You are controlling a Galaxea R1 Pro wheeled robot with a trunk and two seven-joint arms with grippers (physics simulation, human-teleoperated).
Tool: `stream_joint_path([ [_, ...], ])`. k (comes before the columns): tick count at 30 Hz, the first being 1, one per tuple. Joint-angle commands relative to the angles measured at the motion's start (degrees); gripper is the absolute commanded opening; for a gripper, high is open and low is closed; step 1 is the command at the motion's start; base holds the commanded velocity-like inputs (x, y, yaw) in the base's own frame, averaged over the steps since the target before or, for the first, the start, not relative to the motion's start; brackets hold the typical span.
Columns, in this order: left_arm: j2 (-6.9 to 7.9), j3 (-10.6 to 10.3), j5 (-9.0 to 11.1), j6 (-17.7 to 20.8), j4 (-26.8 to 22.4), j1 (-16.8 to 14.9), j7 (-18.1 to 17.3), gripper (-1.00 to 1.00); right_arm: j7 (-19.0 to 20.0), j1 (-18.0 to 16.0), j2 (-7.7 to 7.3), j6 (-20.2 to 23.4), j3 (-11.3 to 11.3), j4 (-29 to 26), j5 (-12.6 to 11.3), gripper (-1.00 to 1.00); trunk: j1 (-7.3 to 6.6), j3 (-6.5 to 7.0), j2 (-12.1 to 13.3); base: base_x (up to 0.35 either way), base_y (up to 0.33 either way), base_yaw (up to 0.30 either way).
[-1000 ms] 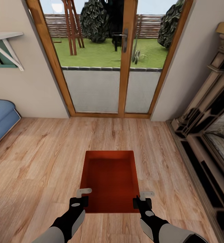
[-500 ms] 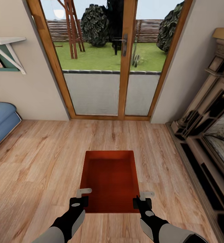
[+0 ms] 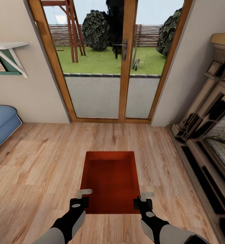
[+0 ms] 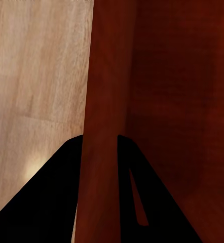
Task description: Move the two storage containers from the living room to the garage. In the garage, place one container on the floor and stack the other container on top of it (either order is fine).
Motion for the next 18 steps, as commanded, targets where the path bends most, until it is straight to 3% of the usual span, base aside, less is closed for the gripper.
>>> stream_joint_path([
  [1, 0.02, 0.5, -0.6, 0.3, -0.6, 0.0, 0.6, -1.0, 0.1, 0.0, 0.02, 0.0, -1.1, 0.1, -0.8, -1.0, 0.01, 0.04, 0.0, 0.0, 0.0, 0.0],
  [18, 0.02, 0.5, -0.6, 0.3, -0.6, 0.0, 0.6, -1.0, 0.1, 0.0, 0.02, 0.0, -1.1, 0.1, -0.8, -1.0, 0.01, 1.62, 0.0, 0.0, 0.0, 0.0],
])
